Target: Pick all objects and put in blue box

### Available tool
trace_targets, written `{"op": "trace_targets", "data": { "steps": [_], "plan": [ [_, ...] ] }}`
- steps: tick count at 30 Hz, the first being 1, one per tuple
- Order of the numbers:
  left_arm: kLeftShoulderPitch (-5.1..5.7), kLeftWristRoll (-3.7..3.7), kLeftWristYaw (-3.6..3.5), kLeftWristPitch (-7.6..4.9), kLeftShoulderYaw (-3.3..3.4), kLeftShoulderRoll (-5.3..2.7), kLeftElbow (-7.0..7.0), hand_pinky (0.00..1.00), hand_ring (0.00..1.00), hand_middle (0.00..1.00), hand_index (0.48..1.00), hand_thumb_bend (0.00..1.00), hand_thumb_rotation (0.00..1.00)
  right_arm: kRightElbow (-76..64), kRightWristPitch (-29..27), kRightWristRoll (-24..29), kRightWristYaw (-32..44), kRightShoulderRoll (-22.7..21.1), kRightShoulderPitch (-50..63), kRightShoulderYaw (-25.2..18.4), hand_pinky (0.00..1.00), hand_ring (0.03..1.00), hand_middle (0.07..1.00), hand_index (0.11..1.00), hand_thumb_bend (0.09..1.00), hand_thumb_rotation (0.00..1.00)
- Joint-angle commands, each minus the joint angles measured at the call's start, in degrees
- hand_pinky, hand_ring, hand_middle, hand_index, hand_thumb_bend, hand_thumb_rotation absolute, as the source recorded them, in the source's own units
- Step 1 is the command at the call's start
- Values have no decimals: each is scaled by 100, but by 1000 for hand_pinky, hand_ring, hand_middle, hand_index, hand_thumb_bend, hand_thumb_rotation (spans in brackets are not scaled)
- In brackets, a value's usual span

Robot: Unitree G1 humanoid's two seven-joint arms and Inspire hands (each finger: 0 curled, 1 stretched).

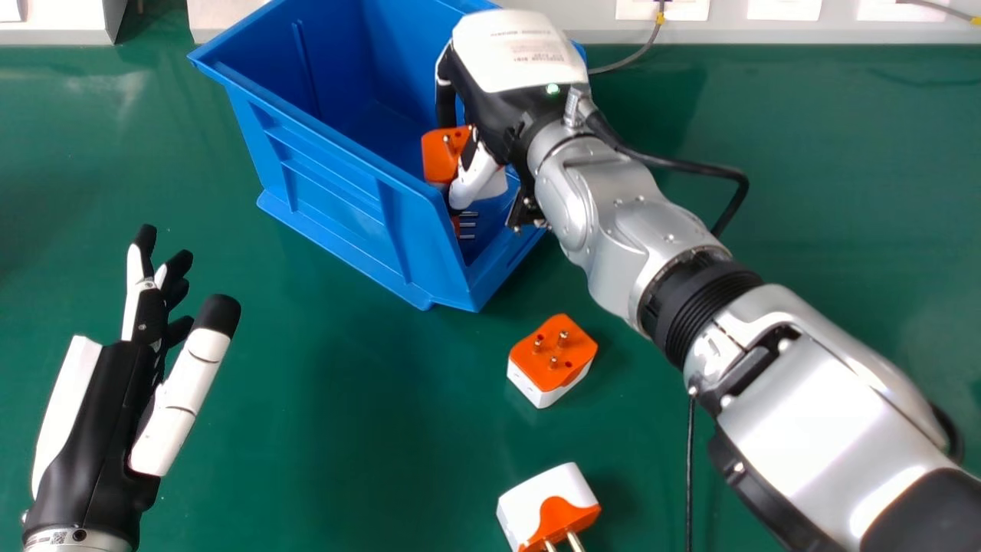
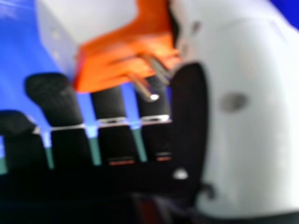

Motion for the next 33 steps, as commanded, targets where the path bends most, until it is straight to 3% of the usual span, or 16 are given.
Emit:
{"op": "trace_targets", "data": {
  "steps": [1,6,7,10,12,14,18,33],
  "plan": [
    [33,54,41,-31,-21,-12,-167,929,974,980,963,739,1000,-106,-36,36,-150,-84,-23,-10,121,163,419,474,523,1],
    [53,54,44,-25,-34,-2,-214,928,974,980,962,736,1000,-75,190,-235,92,-114,-46,313,124,170,434,471,522,3],
    [56,57,51,-16,-37,-6,-227,927,973,980,961,732,1000,-78,232,-236,157,-113,-47,342,171,230,454,470,519,5],
    [61,34,62,-8,-46,-22,-230,927,973,980,961,732,1000,-167,296,-178,195,-124,36,357,171,230,454,470,519,5],
    [69,26,66,6,-52,-33,-250,928,974,981,961,720,1000,-212,284,-172,139,-151,101,373,372,476,642,628,521,214],
    [76,25,75,25,-52,-38,-271,929,974,981,961,711,1000,-236,270,-208,103,-191,142,421,516,644,771,742,519,351],
    [52,18,78,58,-42,-30,-271,930,975,982,961,698,1000,-283,307,-226,48,-230,170,468,671,825,907,861,509,483],
    [7,33,98,111,-57,-37,-252,933,976,982,962,683,1000,-301,433,-319,-215,-228,210,554,837,987,995,988,503,560]
  ]
}}
